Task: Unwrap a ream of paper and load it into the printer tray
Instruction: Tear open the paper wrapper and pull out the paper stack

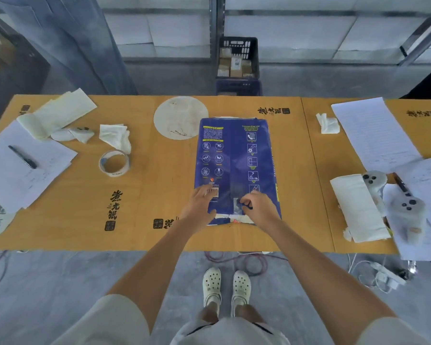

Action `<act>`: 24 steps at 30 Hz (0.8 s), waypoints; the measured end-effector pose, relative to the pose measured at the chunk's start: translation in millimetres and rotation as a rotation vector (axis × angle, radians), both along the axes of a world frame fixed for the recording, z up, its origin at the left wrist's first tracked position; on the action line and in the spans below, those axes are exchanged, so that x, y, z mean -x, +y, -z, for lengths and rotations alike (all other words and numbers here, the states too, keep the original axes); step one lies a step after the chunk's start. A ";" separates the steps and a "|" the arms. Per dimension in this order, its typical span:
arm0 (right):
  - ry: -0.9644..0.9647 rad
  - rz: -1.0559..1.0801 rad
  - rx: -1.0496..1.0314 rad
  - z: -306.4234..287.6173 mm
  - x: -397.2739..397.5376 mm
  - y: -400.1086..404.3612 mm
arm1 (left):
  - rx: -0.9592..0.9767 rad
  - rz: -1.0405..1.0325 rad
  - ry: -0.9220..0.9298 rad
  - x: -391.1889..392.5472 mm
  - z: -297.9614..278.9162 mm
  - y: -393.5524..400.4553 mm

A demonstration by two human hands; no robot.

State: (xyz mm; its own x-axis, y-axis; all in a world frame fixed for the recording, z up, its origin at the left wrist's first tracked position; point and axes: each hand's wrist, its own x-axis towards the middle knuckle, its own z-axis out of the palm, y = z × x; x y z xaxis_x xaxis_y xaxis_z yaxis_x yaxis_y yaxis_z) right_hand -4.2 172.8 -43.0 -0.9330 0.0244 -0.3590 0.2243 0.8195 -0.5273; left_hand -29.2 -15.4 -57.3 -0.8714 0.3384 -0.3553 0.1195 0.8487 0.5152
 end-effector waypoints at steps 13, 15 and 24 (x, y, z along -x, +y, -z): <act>-0.035 -0.208 -0.069 0.4 0.9 4.7 | 0.117 0.064 0.123 -6.4 -3.4 3.7; -0.078 -0.286 -0.062 -2.0 -4.8 4.5 | 0.122 0.058 0.114 -5.9 -4.9 2.3; -0.190 -0.542 -0.071 -11.3 -36.3 0.1 | 0.151 0.122 0.069 -9.9 -7.1 0.9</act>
